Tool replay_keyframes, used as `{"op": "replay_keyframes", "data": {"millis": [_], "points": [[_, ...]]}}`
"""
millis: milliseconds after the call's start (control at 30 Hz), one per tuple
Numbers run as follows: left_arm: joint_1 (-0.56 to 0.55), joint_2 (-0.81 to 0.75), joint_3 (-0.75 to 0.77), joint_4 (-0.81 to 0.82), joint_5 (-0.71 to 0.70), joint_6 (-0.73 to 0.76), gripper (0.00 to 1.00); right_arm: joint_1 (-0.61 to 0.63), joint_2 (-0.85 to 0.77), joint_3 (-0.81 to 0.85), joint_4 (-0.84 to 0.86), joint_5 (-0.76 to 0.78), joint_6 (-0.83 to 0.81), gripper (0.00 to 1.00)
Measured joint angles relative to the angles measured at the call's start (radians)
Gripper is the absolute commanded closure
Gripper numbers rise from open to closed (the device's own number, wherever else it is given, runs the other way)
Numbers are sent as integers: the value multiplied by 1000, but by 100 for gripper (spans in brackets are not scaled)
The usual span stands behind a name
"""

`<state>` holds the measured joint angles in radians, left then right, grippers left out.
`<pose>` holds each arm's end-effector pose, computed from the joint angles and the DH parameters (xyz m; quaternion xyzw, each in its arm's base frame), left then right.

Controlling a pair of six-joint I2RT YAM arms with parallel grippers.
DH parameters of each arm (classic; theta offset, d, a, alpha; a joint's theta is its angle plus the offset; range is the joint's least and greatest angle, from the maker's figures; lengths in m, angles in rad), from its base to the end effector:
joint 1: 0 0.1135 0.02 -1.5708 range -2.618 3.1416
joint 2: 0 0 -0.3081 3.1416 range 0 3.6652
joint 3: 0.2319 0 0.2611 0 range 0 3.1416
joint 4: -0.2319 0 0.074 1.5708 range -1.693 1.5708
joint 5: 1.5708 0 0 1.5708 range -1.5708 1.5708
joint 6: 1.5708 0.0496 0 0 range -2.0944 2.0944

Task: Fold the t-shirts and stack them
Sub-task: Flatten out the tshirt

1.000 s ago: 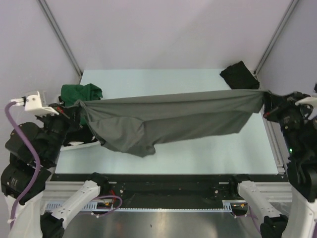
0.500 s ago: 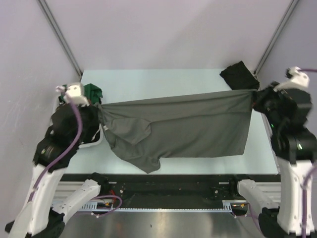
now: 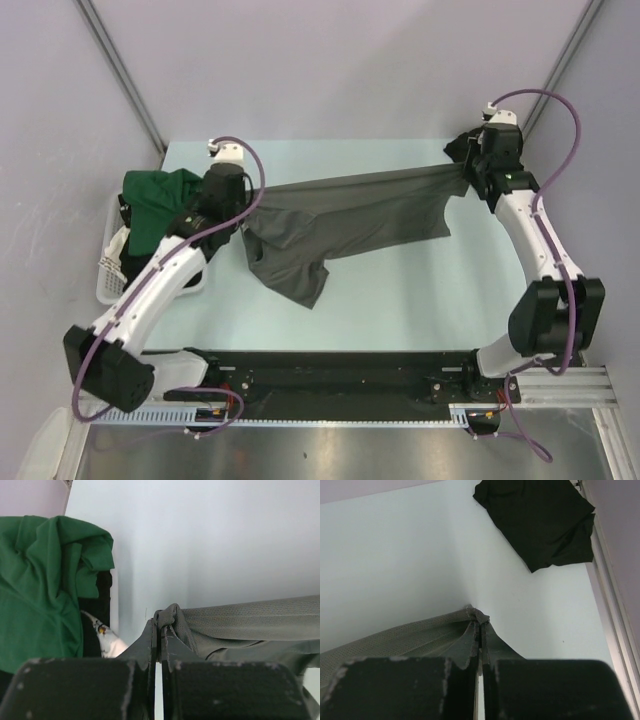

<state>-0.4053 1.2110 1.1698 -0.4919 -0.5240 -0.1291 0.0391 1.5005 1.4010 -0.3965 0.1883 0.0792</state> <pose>0.2566 -0.0831 0.3919 -0.0117 0.8485 0.0905 0.5214 0.3652 0.0050 0.3969 0.0653 0.8541 -0.0505 0.5135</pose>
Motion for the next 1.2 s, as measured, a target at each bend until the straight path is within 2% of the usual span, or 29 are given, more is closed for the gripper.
{"op": "replay_keyframes", "data": {"millis": [167, 267, 433, 567, 633, 667, 700, 733, 833, 1033, 1200], "points": [[3, 144, 6, 75, -35, 32, 100, -8, 110, 2, 92, -17, -10, 100], [3, 223, 39, 84, -42, 56, 100, -13, 162, 33, 87, -31, -3, 100], [0, 233, 126, 58, -42, 76, 100, -18, 122, 51, 62, -47, 26, 100], [-14, 61, 131, 23, -24, 64, 100, 34, -49, 50, -6, -20, 40, 100], [-22, -66, 130, 4, -2, 40, 100, 111, -191, 50, -53, 1, 43, 100], [-26, -155, 130, -9, 18, 14, 100, 148, -253, 50, -69, 2, 50, 100], [-30, -399, 139, -58, 77, -58, 100, 227, -463, 74, -158, -1, 82, 100], [-30, -421, 143, -65, 80, -64, 100, 227, -473, 78, -162, 1, 84, 100], [-30, -568, 205, -157, 143, -136, 100, 225, -617, 156, -316, 21, 155, 100], [-31, -670, 304, -389, 267, -204, 100, 219, -842, 234, -610, 28, 272, 100], [-32, -673, 338, -545, 319, -220, 100, 126, -888, 300, -759, -29, 317, 100]]}}
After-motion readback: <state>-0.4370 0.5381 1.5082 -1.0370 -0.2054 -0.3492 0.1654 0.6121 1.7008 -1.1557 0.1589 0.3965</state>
